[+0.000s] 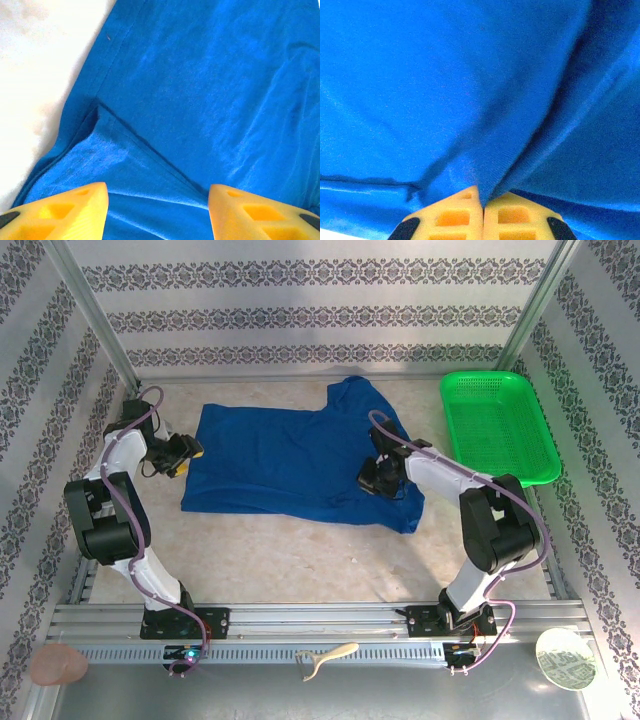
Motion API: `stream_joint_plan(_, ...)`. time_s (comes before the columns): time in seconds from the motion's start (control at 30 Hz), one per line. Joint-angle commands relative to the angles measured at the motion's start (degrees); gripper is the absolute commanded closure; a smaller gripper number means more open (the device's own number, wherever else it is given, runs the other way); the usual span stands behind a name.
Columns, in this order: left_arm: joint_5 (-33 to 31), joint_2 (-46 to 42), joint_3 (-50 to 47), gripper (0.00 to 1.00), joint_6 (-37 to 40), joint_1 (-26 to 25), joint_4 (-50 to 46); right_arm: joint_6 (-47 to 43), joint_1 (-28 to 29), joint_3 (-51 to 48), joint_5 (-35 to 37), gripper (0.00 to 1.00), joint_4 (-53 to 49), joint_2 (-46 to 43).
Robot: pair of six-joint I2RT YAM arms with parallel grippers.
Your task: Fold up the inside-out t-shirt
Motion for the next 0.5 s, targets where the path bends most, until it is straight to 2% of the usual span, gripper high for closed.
stream_joint_plan(0.0,0.9,1.3,1.5,0.45,-0.4,0.4,-2.0,-1.7,-0.9,6.5,-1.5,1.00,-1.6,1.1)
stream_joint_plan(0.23,0.8,1.9,2.0,0.44,-0.1,0.4,-2.3,-2.9,-0.9,18.0,-1.5,1.00,-4.0,10.2)
stream_joint_plan(0.27,0.8,2.0,2.1,0.45,-0.3,0.4,-2.3,-3.1,-1.0,19.0,-1.5,0.96,-4.0,11.5)
stream_joint_plan(0.33,1.1,2.2,2.1,0.45,-0.4,0.4,-2.1,-3.9,-1.2,19.9,-1.0,0.60,-5.4,12.9)
stream_joint_plan(0.37,1.3,2.3,2.2,0.44,-0.5,0.4,-2.1,-4.4,-1.3,19.6,-0.7,0.52,-5.8,12.5)
stream_joint_plan(0.47,1.7,2.3,2.3,0.45,-0.5,0.4,-2.1,-5.9,-1.7,15.3,2.0,0.45,-5.7,7.1)
